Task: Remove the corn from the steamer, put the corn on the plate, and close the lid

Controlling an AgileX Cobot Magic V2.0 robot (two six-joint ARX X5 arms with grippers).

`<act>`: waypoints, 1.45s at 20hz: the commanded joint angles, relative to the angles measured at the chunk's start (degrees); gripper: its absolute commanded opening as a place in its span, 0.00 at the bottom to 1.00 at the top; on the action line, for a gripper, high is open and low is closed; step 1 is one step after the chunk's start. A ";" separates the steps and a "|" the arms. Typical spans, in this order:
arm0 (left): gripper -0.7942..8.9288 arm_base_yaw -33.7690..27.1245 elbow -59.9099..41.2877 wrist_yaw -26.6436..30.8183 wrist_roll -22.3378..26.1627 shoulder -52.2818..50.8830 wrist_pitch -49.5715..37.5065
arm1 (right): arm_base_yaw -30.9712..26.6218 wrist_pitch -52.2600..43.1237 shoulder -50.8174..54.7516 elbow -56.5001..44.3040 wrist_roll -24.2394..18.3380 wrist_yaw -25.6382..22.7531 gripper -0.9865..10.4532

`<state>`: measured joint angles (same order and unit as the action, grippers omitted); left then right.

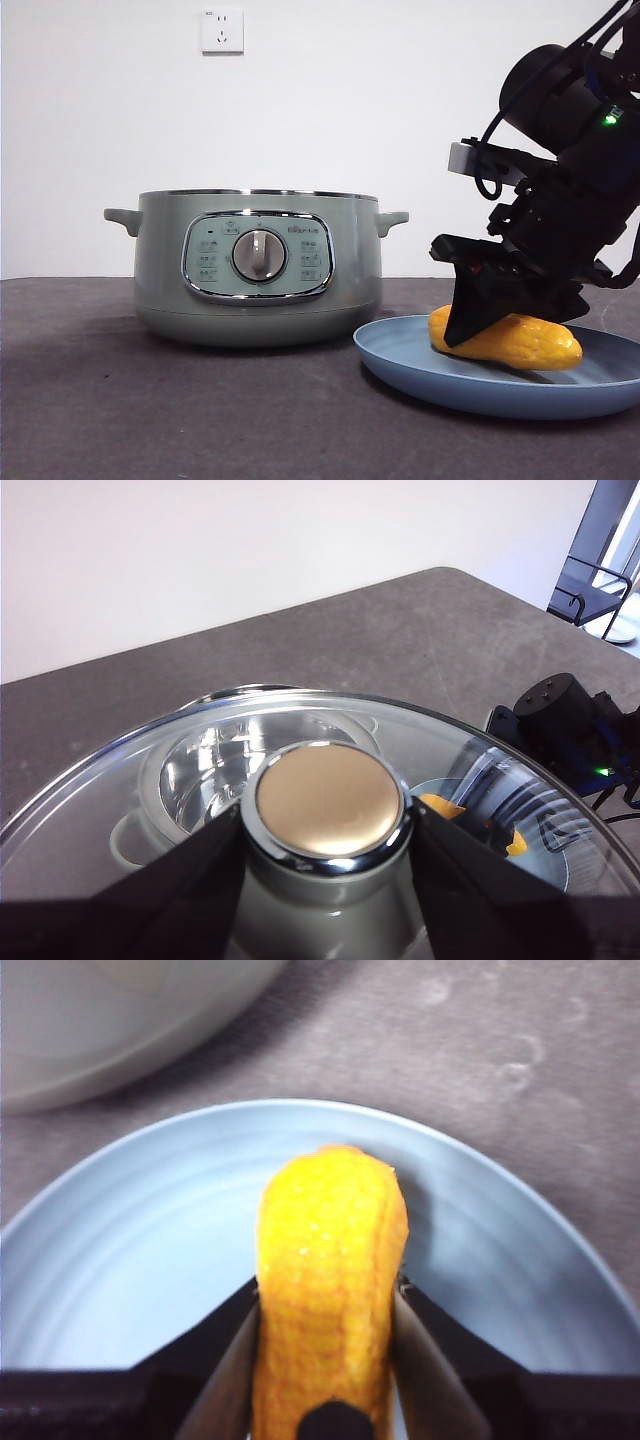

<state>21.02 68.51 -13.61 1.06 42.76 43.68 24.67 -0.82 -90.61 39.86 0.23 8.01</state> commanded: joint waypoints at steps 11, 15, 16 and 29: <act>0.07 -0.07 0.57 -2.10 0.50 5.68 -8.76 | 0.24 2.47 10.27 -0.68 0.42 0.61 0.58; 0.07 0.00 0.57 -3.28 0.50 10.47 -13.90 | 0.24 8.98 22.91 -0.68 0.39 0.59 0.58; 0.07 0.00 0.57 -3.21 0.55 12.24 -15.80 | 0.24 11.28 26.84 -0.68 0.39 0.59 0.58; 0.07 1.81 0.55 -5.97 1.99 36.26 -36.41 | 0.24 26.21 58.86 -0.44 0.83 -4.15 0.58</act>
<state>22.63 68.51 -18.90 2.42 79.44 11.40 24.77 25.34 -32.18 39.70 0.56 4.05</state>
